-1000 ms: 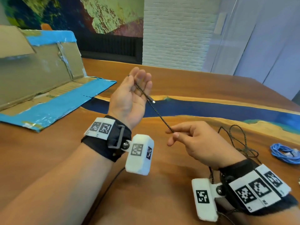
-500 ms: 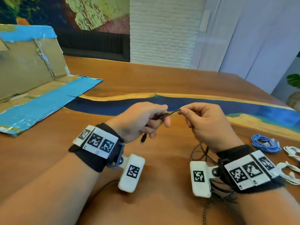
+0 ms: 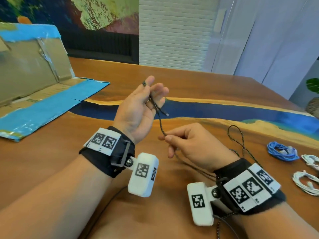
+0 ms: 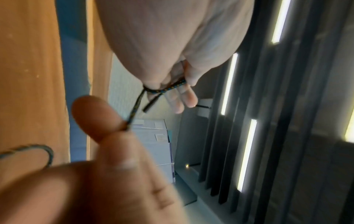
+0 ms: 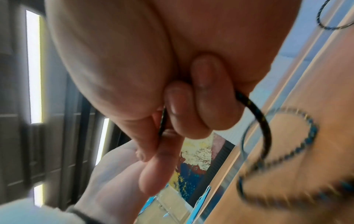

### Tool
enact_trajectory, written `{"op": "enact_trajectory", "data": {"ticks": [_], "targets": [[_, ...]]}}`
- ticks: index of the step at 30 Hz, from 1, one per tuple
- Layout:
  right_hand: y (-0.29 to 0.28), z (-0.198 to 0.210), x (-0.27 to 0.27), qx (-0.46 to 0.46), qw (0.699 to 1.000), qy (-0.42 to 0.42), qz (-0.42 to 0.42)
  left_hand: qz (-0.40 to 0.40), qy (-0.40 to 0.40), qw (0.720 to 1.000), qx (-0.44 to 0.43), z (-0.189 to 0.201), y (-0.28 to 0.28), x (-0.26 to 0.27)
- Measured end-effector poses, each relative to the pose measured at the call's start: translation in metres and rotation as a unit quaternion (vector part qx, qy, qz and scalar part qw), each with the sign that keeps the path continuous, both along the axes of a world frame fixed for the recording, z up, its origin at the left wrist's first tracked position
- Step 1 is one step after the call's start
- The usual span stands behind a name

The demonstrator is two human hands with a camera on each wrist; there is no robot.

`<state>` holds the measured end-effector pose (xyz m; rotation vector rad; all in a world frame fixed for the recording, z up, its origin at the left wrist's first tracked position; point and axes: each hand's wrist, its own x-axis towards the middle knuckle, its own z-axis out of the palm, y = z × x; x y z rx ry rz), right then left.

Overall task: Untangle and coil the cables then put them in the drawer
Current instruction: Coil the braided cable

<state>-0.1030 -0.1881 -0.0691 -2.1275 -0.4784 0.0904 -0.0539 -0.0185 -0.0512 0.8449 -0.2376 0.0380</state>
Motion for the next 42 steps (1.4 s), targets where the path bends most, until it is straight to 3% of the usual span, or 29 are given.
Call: {"op": "enact_trajectory", "data": {"ticks": [3, 6, 8, 13, 16, 20, 23, 26, 29, 32, 34, 35, 37, 38, 42], "targets": [[0.006, 0.007, -0.009, 0.014, 0.999, -0.040, 0.033, 0.011, -0.042, 0.978, 0.205, -0.006, -0.006, -0.003], [-0.011, 0.011, 0.000, 0.090, 0.992, -0.086, -0.031, -0.044, -0.084, 0.904, 0.417, -0.009, -0.009, -0.010], [-0.025, 0.011, 0.006, 0.114, 0.985, -0.104, -0.073, -0.105, -0.083, 0.875, 0.465, -0.009, -0.008, -0.013], [-0.033, 0.003, 0.015, 0.111, 0.982, -0.110, -0.105, -0.194, -0.044, 0.855, 0.478, -0.007, -0.004, -0.016], [-0.036, 0.002, 0.019, 0.166, 0.975, -0.084, -0.125, -0.228, -0.012, 0.886, 0.402, -0.006, 0.000, -0.016], [-0.048, 0.000, 0.025, 0.273, 0.951, -0.017, -0.143, -0.265, 0.047, 0.944, 0.191, 0.002, 0.002, -0.016], [-0.049, -0.005, 0.027, 0.298, 0.943, 0.048, -0.140, -0.262, 0.055, 0.963, 0.023, 0.004, 0.004, -0.011], [-0.035, -0.007, 0.022, 0.246, 0.960, 0.070, -0.114, -0.197, 0.063, 0.975, -0.082, 0.004, 0.000, -0.006], [-0.014, -0.009, 0.014, 0.122, 0.989, 0.040, -0.070, -0.072, 0.046, 0.992, -0.093, -0.002, -0.005, -0.001], [0.000, -0.006, 0.003, 0.045, 0.999, 0.011, -0.025, 0.002, 0.037, 0.999, -0.008, -0.006, -0.003, 0.003], [0.003, 0.000, -0.002, 0.040, 0.998, -0.035, -0.028, 0.027, 0.012, 0.990, 0.135, -0.004, -0.002, 0.001], [0.001, 0.003, -0.003, 0.058, 0.996, -0.060, -0.040, 0.042, -0.013, 0.971, 0.234, -0.004, -0.003, 0.000], [-0.006, 0.006, 0.001, 0.138, 0.984, -0.084, -0.080, 0.061, -0.057, 0.902, 0.423, -0.005, -0.005, -0.005], [-0.011, 0.009, 0.004, 0.194, 0.973, -0.077, -0.094, 0.046, -0.064, 0.876, 0.475, -0.006, -0.007, -0.007], [-0.027, 0.015, 0.011, 0.394, 0.916, -0.003, -0.082, -0.061, -0.071, 0.840, 0.534, -0.003, -0.010, -0.015]]}}
